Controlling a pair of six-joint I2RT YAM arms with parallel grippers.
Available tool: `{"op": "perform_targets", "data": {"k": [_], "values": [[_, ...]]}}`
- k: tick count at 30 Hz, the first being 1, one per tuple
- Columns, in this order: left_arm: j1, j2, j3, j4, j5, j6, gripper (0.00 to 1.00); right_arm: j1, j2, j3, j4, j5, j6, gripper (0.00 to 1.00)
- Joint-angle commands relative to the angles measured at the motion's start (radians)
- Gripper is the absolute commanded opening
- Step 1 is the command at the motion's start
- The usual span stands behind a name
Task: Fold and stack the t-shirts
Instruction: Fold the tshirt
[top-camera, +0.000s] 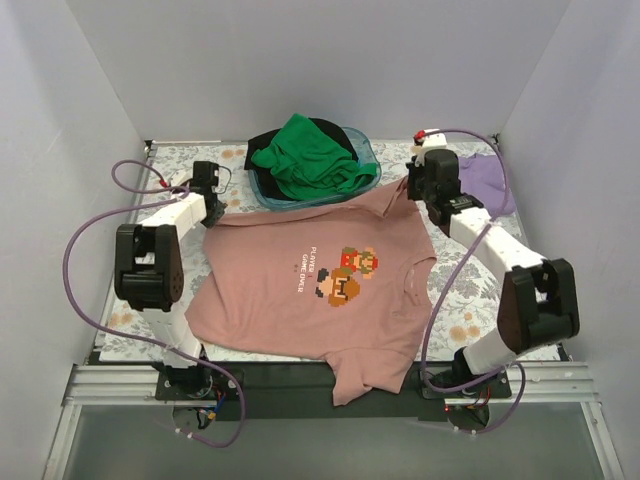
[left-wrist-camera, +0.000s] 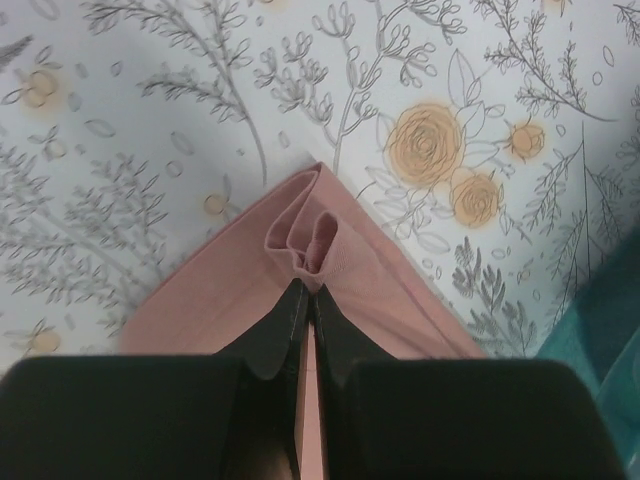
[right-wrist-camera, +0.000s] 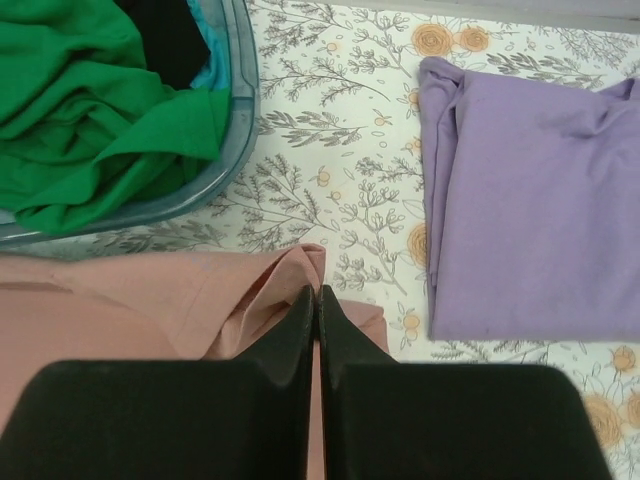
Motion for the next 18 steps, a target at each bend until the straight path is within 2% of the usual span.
{"op": "perform_targets", "data": {"k": [1, 9, 18], "values": [[0.007, -0.146, -0.066, 0.017, -0.015, -0.003, 0.0, -0.001, -0.141, -0.098, -0.004, -0.012, 0.08, 0.01], [0.007, -0.277, -0.227, 0.02, 0.014, -0.013, 0.0, 0.001, -0.43, -0.316, -0.153, -0.063, 0.192, 0.01], [0.01, -0.308, -0.266, -0.001, 0.012, -0.016, 0.0, 0.039, -0.657, -0.489, -0.346, -0.098, 0.322, 0.01]]}}
